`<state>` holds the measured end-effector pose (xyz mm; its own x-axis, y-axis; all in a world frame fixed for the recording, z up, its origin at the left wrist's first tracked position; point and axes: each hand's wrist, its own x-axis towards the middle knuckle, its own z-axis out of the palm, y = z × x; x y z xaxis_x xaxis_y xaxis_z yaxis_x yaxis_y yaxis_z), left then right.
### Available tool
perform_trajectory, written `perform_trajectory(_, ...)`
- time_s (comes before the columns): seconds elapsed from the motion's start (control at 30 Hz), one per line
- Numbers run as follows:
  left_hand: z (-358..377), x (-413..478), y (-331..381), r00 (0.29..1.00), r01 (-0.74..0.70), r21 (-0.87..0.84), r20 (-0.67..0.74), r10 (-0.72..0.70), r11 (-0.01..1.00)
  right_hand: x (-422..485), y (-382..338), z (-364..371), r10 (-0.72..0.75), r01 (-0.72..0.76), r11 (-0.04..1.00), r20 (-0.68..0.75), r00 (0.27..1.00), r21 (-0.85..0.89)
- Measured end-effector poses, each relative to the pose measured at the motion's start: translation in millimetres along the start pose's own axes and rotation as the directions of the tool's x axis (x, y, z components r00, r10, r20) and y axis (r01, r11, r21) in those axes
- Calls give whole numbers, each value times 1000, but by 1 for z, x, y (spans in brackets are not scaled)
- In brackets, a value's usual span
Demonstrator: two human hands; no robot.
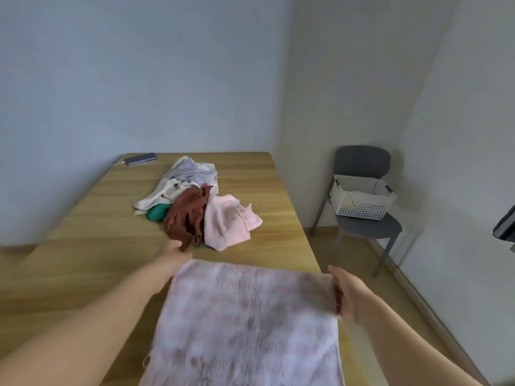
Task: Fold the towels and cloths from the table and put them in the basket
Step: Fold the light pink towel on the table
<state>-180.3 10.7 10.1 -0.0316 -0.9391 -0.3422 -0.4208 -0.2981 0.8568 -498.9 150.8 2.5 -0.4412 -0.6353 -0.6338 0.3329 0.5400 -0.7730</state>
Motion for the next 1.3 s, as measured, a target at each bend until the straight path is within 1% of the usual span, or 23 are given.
perform_trajectory(0.07, 14, 1, -33, 998, 63, 169, -35, -58, 984, 11, 35, -1, 43, -49, 989, -43, 998, -138)
perform_trajectory(0.13, 27, 4, -62, 996, 70, 261, 38, -83, 963, 17, 62, -2, 38, -64, 956, -94, 995, -286)
perform_trajectory(0.17, 33, 3, -72, 994, 45, 331, 77, -74, 943, 19, 73, -2, 28, -64, 939, -111, 993, -338)
perform_trajectory(0.27, 49, -11, -85, 978, -100, 573, 208, -26, 814, 24, 95, -1, -60, -31, 866, -164, 985, -499)
perform_trajectory(0.33, 58, -19, -89, 953, -225, 681, 302, 12, 696, 27, 104, 0, -79, -43, 787, -169, 982, -616)
perform_trajectory(0.4, 62, -28, -89, 940, -284, 747, 340, 21, 601, 26, 108, 1, -59, -70, 742, -168, 984, -667)
perform_trajectory(0.43, 63, -31, -89, 939, -294, 767, 344, 21, 571, 25, 108, 2, -45, -82, 717, -164, 985, -693)
perform_trajectory(0.5, 66, -35, -89, 936, -307, 781, 353, 22, 545, 26, 109, 4, -30, -100, 670, -161, 986, -736)
perform_trajectory(0.57, 69, -36, -89, 935, -295, 795, 354, -12, 530, 29, 109, 6, -37, -108, 662, -177, 984, -742)
perform_trajectory(0.67, 73, -33, -92, 935, -287, 834, 351, -53, 471, 39, 109, 8, -50, -112, 651, -190, 981, -750)
perform_trajectory(0.8, 78, -19, -87, 944, -260, 842, 324, -57, 473, 43, 95, 20, -66, -130, 606, -213, 975, -784)
perform_trajectory(0.9, 81, -8, -89, 956, -223, 829, 290, -52, 513, 51, 83, 26, -70, -149, 589, -233, 970, -795)
perform_trajectory(0.97, 83, -6, -96, 967, -222, 820, 254, 11, 528, 55, 80, 27, -77, -157, 581, -246, 966, -798)
perform_trajectory(1.03, 87, -10, -105, 967, -255, 838, 214, 139, 482, 57, 80, 27, -93, -165, 564, -261, 961, -809)
perform_trajectory(1.1, 91, -14, -114, 949, -279, 848, 174, 262, 450, 58, 82, 27, -109, -167, 551, -269, 957, -818)
perform_trajectory(1.23, 99, -13, -125, 925, -279, 847, 110, 365, 452, 56, 87, 30, -153, -180, 530, -301, 941, -829)
perform_trajectory(1.3, 98, -14, -126, 919, -284, 848, 107, 380, 447, 52, 91, 33, -183, -185, 501, -313, 932, -845)
